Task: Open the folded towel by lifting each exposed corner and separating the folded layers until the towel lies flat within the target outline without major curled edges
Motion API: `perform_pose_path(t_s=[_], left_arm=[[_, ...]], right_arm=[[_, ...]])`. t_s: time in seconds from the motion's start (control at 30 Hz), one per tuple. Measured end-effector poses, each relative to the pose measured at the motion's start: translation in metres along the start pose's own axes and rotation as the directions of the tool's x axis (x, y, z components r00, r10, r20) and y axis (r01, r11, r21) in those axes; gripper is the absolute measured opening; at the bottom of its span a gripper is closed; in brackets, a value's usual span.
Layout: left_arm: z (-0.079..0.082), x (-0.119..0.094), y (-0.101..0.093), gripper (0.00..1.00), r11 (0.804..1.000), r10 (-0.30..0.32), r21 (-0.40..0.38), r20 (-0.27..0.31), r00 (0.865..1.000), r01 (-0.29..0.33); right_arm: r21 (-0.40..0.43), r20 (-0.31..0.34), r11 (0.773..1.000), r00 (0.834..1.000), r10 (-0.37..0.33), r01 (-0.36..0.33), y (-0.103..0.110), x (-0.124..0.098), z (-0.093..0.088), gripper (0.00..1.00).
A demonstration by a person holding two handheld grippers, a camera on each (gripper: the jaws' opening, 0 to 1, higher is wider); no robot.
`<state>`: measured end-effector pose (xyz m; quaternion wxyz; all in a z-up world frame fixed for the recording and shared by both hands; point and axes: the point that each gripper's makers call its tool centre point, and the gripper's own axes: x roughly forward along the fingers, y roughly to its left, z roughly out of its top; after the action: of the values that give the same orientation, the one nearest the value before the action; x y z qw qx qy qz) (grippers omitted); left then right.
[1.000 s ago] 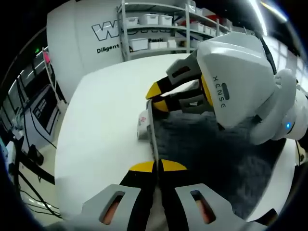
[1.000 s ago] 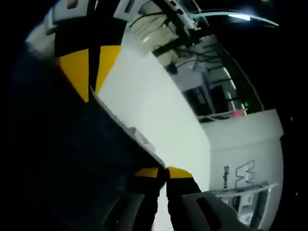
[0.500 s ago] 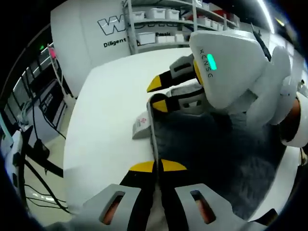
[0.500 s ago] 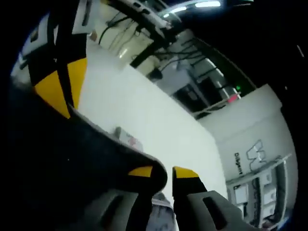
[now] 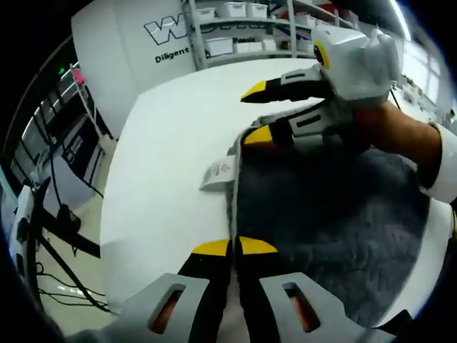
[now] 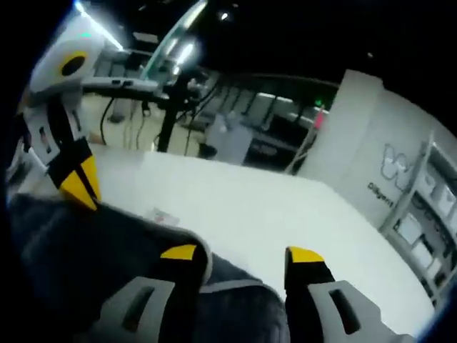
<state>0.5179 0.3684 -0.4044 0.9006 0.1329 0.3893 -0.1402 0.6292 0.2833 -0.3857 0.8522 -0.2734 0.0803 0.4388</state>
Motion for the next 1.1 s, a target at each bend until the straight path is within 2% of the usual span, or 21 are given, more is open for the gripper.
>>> perform_pose_path(t_s=[0.07,0.1,0.17,0.23,0.3,0.33,0.43,0.47,0.5,0.57,0.6,0.73,0.77,0.9,0.93,1.0,1.1], left_arm=[[-0.001,0.000,-0.001,0.03,1.000,0.002,-0.004,0.000,1.000,-0.002],[-0.003,-0.002,-0.005,0.03,1.000,0.001,-0.007,0.000,1.000,-0.001],[-0.004,-0.003,-0.007,0.03,1.000,-0.001,-0.011,0.001,1.000,0.001],[-0.004,-0.002,-0.005,0.03,1.000,-0.001,-0.008,-0.003,1.000,0.001],[-0.006,-0.002,-0.007,0.03,1.000,0.000,-0.005,-0.006,1.000,0.000],[-0.007,-0.002,-0.008,0.03,1.000,0.001,-0.005,-0.008,1.000,-0.001],[-0.007,-0.002,-0.008,0.03,1.000,-0.001,-0.009,-0.017,1.000,0.001],[-0.010,-0.001,-0.011,0.03,1.000,0.001,-0.009,-0.023,1.000,-0.001],[-0.010,-0.002,-0.012,0.03,1.000,0.006,-0.003,-0.023,1.000,-0.006],[-0.007,-0.002,-0.008,0.03,1.000,0.009,-0.001,-0.021,1.000,-0.009],[-0.010,-0.004,-0.013,0.03,1.000,0.010,0.000,-0.020,1.000,-0.010],[-0.012,-0.006,-0.016,0.03,1.000,0.006,-0.018,-0.021,1.000,-0.006],[-0.013,-0.006,-0.016,0.03,1.000,0.007,-0.018,-0.022,1.000,-0.008],[-0.010,-0.005,-0.013,0.03,1.000,0.010,-0.024,-0.018,1.000,-0.010],[-0.010,-0.004,-0.012,0.03,1.000,0.008,-0.029,-0.019,1.000,-0.009],[-0.010,-0.004,-0.011,0.03,0.999,0.001,-0.043,-0.020,1.000,-0.002],[-0.009,-0.002,-0.008,0.03,0.999,-0.001,-0.043,-0.021,1.000,0.000]], right_arm=[[-0.052,-0.010,0.999,1.000,0.008,-0.008,0.001,0.000,0.004,0.42],[-0.113,-0.026,0.994,1.000,0.003,-0.006,0.000,0.002,0.006,0.43],[-0.194,-0.032,0.981,0.999,-0.028,0.021,-0.004,0.005,0.014,0.46],[-0.265,-0.041,0.964,0.999,-0.027,0.015,-0.003,0.007,0.023,0.45],[-0.297,-0.034,0.954,0.998,-0.046,0.034,-0.005,0.008,0.028,0.45],[-0.347,-0.028,0.937,0.998,-0.053,0.040,-0.004,0.008,0.037,0.44],[-0.407,-0.041,0.913,0.998,-0.048,0.027,-0.005,0.010,0.044,0.42],[-0.340,-0.077,0.940,0.997,-0.014,-0.013,-0.001,0.011,0.041,0.40],[-0.304,-0.104,0.952,0.994,-0.019,-0.014,-0.003,0.010,0.037,0.38],[-0.361,-0.084,0.932,0.995,-0.044,0.011,-0.010,0.010,0.040,0.43],[-0.385,-0.077,0.923,0.996,-0.041,0.009,-0.010,0.010,0.042,0.46],[-0.358,-0.064,0.932,0.997,0.041,-0.061,-0.004,0.008,0.041,0.42],[-0.346,-0.084,0.933,0.994,0.071,-0.096,-0.001,0.007,0.036,0.40],[-0.369,-0.114,0.923,0.991,0.071,-0.109,-0.009,0.000,0.024,0.47],[-0.373,-0.111,0.918,0.989,0.102,-0.137,-0.006,-0.002,0.023,0.46],[-0.400,-0.115,0.905,0.987,0.110,-0.148,-0.008,-0.007,0.023,0.40],[-0.394,-0.114,0.910,0.989,0.093,-0.131,-0.017,-0.015,0.027,0.37]])
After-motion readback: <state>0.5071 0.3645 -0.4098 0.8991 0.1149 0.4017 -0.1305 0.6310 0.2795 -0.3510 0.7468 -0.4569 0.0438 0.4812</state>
